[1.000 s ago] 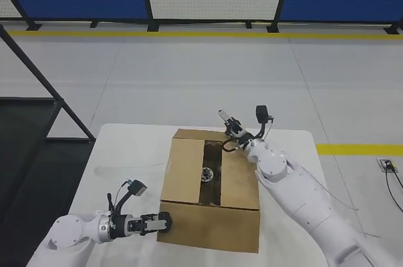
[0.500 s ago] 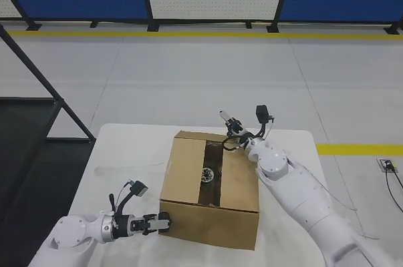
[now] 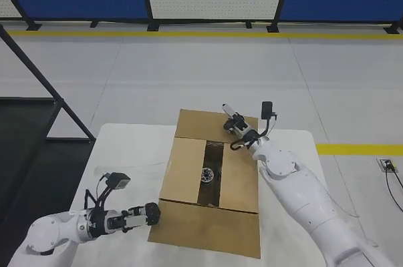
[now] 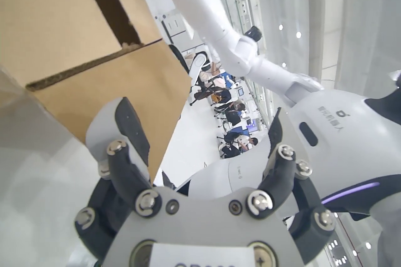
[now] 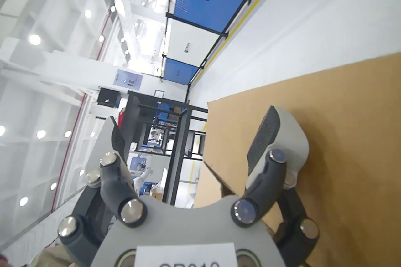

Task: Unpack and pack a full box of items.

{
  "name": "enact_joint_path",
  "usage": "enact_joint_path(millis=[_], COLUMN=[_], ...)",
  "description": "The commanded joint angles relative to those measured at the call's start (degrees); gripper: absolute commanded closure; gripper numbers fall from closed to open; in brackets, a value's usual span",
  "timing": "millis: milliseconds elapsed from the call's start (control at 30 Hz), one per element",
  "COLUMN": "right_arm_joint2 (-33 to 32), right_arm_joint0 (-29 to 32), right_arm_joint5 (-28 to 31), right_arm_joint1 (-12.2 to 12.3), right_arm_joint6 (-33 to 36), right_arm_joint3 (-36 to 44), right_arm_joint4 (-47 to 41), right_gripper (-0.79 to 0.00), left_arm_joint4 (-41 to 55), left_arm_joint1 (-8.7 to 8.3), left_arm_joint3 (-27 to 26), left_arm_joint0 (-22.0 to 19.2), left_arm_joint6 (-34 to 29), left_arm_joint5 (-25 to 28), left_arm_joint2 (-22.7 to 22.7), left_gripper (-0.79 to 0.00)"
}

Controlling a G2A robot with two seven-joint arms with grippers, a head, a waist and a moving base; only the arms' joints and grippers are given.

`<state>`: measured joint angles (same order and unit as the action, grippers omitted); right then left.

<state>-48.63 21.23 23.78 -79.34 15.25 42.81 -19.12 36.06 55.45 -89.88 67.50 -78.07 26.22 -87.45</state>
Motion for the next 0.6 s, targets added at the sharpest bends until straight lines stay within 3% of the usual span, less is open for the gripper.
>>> enact_joint_path(millis=[0, 100, 267, 433, 567], right_arm_joint2=[-1.4, -4.0, -8.4, -9.9, -9.9], right_arm_joint0=[1.3, 3.9, 8.2, 9.4, 9.4], right_arm_joint5=[1.8, 2.2, -2.8, -4.3, -4.3], right_arm_joint1=[0.6, 2.0, 5.0, 5.8, 5.8], right_arm_joint6=[4.5, 15.8, 33.9, 35.7, 35.7], right_arm_joint3=[2.2, 6.3, 12.2, 13.5, 13.5], right_arm_joint4=[-1.1, -3.9, -4.3, -3.3, -3.3], right_gripper=[-0.785, -0.785, -0.785, -0.785, -0.785], left_arm_joint4=[1.0, -1.8, -7.5, -7.6, -4.3], left_arm_joint1=[-0.27, -0.45, -0.17, 0.66, 1.38], left_arm_joint3=[1.1, 4.2, 8.4, 11.1, 14.9], left_arm_joint0=[0.8, 1.2, 0.4, -2.0, -5.9], left_arm_joint6=[1.1, 5.4, 11.5, 14.7, 13.0], left_arm_joint5=[0.6, 1.7, 3.2, 2.4, 0.6], left_arm_joint2=[-2.7, -4.6, -2.8, 2.0, 5.7], left_gripper=[-0.785, -0.785, -0.785, -0.785, -0.785])
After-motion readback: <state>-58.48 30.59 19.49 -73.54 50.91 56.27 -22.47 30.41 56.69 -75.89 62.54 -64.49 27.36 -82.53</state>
